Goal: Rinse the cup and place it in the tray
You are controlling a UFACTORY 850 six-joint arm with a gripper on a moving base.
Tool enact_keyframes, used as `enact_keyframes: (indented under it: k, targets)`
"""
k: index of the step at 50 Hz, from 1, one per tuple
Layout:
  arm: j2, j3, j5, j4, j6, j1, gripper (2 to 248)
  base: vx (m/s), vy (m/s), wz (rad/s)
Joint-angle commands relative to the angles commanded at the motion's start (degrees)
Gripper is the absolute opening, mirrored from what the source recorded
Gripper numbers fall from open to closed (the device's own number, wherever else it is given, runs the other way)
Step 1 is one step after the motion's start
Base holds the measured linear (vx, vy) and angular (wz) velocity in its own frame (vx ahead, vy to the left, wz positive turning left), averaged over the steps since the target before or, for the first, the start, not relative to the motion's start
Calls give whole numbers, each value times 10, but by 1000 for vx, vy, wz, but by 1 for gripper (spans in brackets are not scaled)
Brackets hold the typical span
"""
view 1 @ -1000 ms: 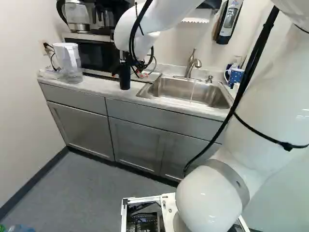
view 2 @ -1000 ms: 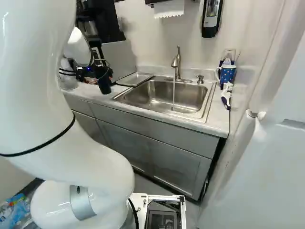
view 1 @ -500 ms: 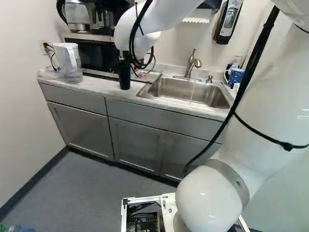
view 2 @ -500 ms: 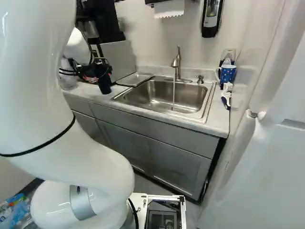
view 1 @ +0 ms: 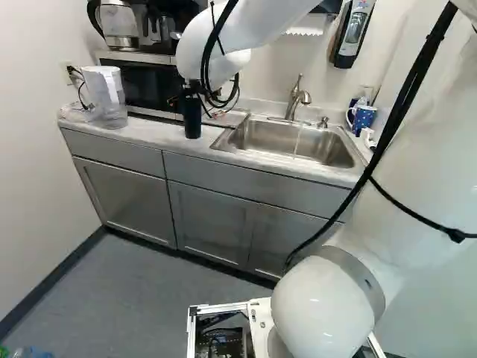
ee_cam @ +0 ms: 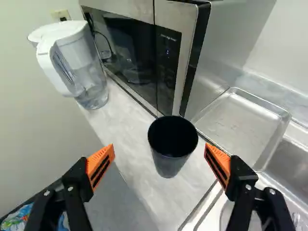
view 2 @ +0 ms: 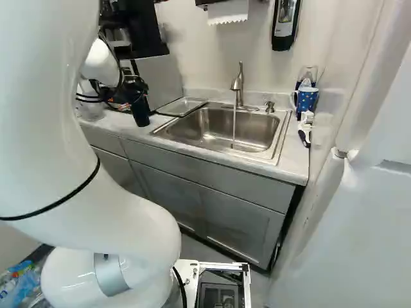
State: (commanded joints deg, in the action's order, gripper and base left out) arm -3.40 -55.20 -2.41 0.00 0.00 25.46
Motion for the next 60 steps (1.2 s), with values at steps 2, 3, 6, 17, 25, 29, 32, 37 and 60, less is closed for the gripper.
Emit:
enact_keyframes:
  k: [2,3,6,17,25,29,32,37,60]
  targets:
    - [1,1,-3,0,0,0,247,0,0,0]
    - [2,1,-5,0,0,0,247,0,0,0]
    - [4,2,-10,0,0,0,247,0,0,0]
    - [13,7,-27,1,0,0,247,0,0,0]
    - [20,11,-42,5,0,0,247,0,0,0]
    - [23,13,-49,8,0,0,247,0,0,0]
    - [25,14,-55,11,0,0,247,0,0,0]
    - [29,17,-66,15,0,1,247,0,0,0]
    - [40,35,-121,35,0,3,247,0,0,0]
